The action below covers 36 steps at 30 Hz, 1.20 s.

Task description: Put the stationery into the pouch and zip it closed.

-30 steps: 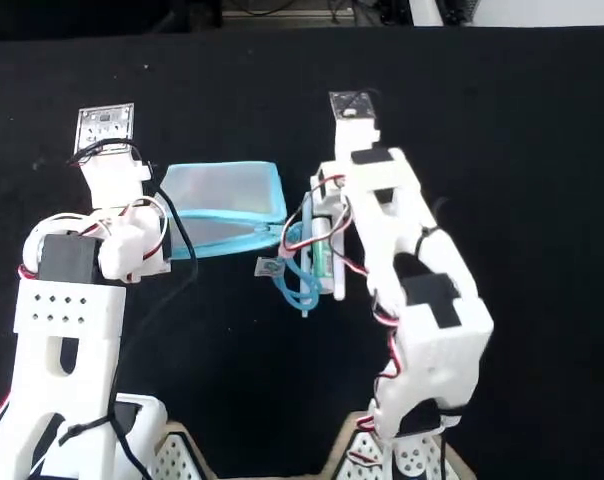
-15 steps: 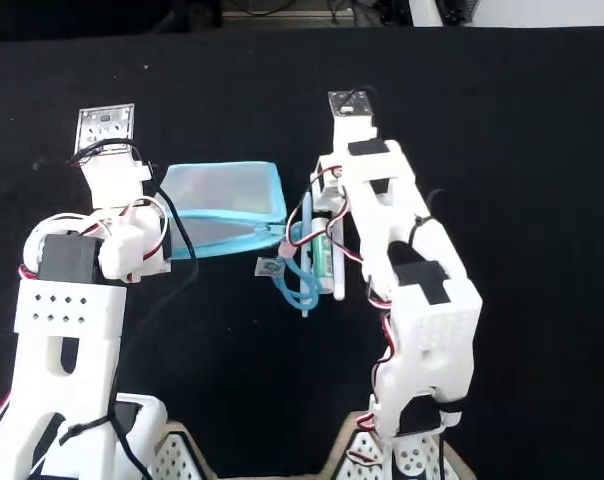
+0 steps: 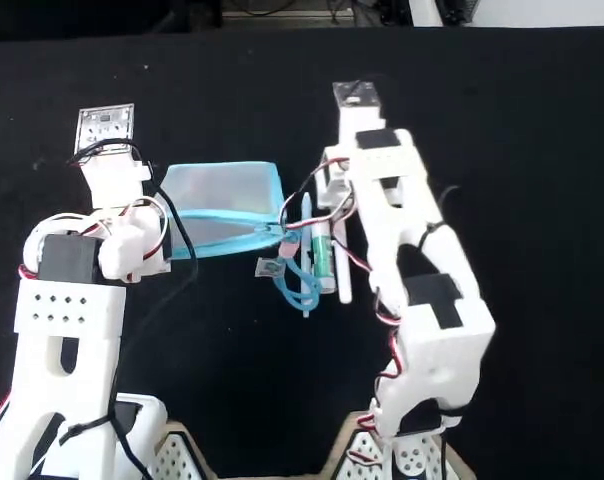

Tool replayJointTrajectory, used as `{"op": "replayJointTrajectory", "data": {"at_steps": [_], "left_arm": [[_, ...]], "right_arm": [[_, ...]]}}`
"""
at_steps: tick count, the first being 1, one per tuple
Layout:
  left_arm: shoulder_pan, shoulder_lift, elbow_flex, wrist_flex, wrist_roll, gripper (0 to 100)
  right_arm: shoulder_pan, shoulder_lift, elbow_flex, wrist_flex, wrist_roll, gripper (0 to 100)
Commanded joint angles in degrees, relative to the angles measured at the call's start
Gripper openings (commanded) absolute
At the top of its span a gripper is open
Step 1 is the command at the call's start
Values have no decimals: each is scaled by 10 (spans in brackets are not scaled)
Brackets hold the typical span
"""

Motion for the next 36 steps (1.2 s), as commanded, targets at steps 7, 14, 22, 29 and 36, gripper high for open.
{"op": "replayJointTrajectory", "data": {"at_steps": [7,14,22,29,36], "left_arm": [[-7,3,9,-4,2,33],[-6,3,9,-4,2,33],[-7,3,9,-4,2,33],[-7,3,9,-4,2,33],[-7,3,9,-4,2,33]], "right_arm": [[68,-49,-65,34,73,11],[69,-49,-76,95,99,11],[69,-46,-51,95,120,11],[95,-17,-32,103,164,13],[126,35,-33,131,180,185]]}}
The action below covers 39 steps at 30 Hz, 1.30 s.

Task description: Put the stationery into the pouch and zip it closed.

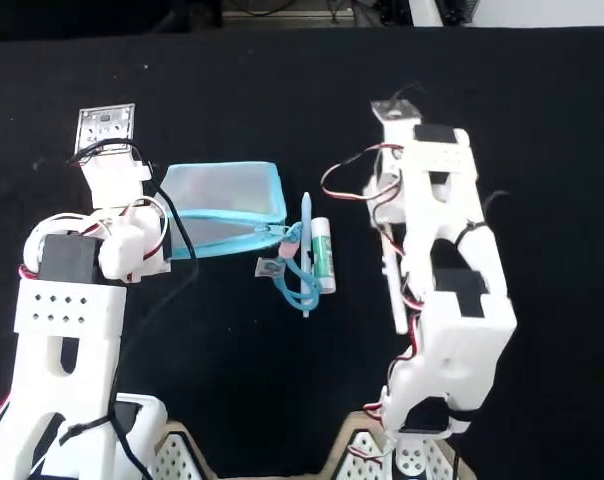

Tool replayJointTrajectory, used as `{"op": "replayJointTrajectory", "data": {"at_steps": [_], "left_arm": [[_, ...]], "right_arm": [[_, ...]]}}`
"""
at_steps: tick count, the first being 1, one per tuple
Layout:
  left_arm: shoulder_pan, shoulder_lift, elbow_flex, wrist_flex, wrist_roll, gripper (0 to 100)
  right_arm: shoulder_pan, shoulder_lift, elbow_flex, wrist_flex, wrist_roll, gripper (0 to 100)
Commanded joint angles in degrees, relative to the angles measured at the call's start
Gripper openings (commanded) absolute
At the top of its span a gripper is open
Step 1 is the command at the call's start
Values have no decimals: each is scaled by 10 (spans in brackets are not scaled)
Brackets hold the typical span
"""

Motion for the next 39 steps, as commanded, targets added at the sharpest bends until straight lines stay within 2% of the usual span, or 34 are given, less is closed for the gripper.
{"op": "replayJointTrajectory", "data": {"at_steps": [1,8,16,24,26,29,39], "left_arm": [[-7,3,9,-4,2,33],[-7,3,9,-4,2,33],[-7,3,9,-4,2,33],[-7,3,9,-4,2,33],[-7,3,9,-4,2,33],[-7,3,9,-4,2,33],[-7,3,9,-4,2,33]], "right_arm": [[8,4,-12,11,5,199],[-4,8,-130,88,4,201],[-6,44,-88,-19,4,201],[-4,136,-133,-22,0,197],[-4,145,-139,-22,0,151],[-4,146,-141,-22,0,11],[-20,19,-142,62,4,11]]}}
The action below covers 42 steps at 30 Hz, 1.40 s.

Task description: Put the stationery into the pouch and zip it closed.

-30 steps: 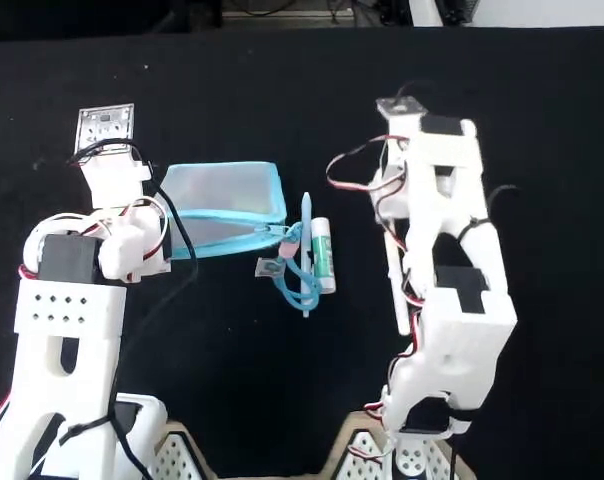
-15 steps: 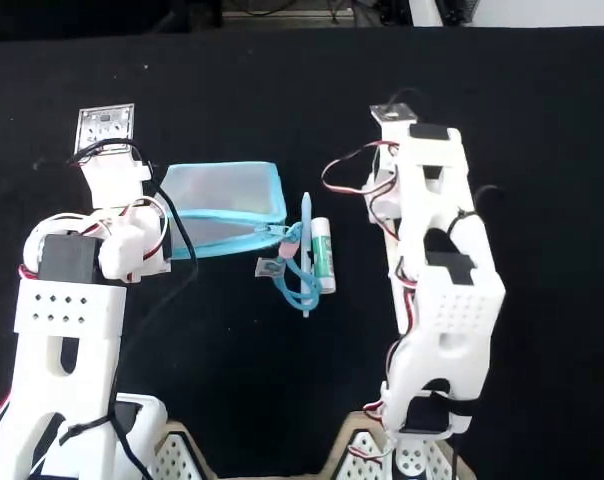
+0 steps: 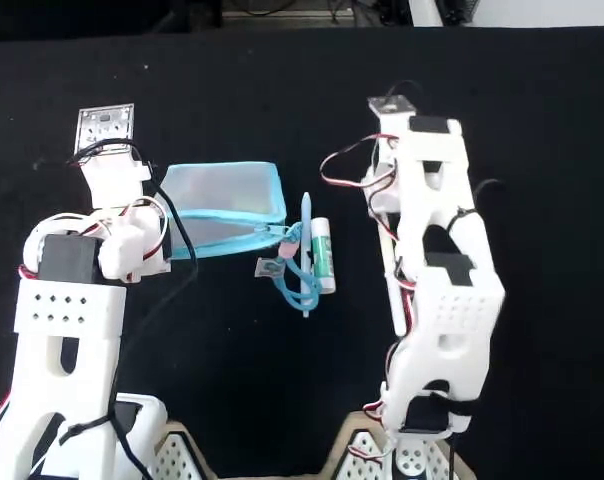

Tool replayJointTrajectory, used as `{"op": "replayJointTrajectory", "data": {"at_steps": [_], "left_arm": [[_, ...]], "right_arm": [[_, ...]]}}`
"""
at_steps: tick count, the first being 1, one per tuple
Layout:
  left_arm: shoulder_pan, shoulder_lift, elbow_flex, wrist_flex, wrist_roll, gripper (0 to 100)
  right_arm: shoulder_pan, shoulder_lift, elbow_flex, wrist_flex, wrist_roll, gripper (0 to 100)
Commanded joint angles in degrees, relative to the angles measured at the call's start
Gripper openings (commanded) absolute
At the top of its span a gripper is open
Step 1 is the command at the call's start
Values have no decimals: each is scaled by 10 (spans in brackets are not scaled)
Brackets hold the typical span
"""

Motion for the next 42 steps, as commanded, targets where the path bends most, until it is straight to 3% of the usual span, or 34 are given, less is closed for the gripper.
{"op": "replayJointTrajectory", "data": {"at_steps": [1,4,9,13,17,25,42], "left_arm": [[-7,3,9,-4,2,33],[-7,3,9,-4,2,33],[-7,3,9,-4,1,33],[-7,3,9,-4,1,33],[-7,3,9,-4,1,33],[-7,3,9,-4,1,33],[-7,3,9,-2,1,33]], "right_arm": [[-15,-75,-7,34,4,11],[-14,-100,8,28,37,11],[-23,-139,80,-1,219,11],[-26,-149,160,-75,272,11],[-26,-148,212,-154,273,12],[-56,-148,197,-89,227,174],[-45,-123,235,-167,261,155]]}}
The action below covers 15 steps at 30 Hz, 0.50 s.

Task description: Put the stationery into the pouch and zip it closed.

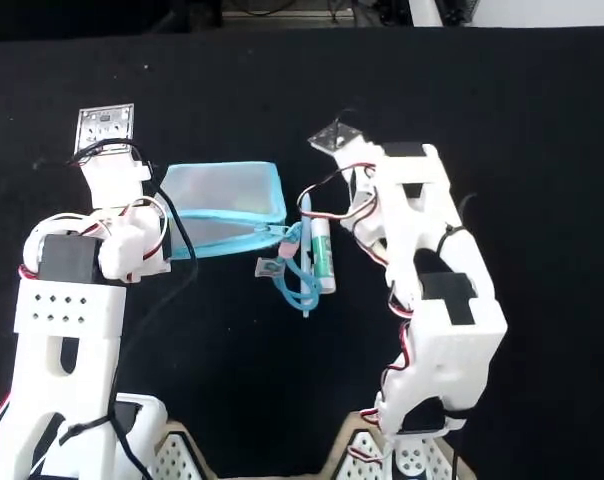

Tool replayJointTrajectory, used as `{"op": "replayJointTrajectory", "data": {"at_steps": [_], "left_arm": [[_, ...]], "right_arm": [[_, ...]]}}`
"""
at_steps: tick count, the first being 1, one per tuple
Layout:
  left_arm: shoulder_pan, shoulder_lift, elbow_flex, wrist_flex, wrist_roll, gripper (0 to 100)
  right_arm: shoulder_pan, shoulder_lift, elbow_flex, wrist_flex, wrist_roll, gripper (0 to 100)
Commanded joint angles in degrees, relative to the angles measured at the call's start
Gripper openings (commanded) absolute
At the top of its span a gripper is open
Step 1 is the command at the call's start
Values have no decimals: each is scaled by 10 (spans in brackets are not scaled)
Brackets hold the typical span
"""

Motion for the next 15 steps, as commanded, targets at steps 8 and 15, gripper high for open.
{"op": "replayJointTrajectory", "data": {"at_steps": [8,15], "left_arm": [[-7,3,9,-2,1,33],[-7,3,9,-2,1,33]], "right_arm": [[9,6,13,-53,4,4],[4,-120,14,38,-11,10]]}}
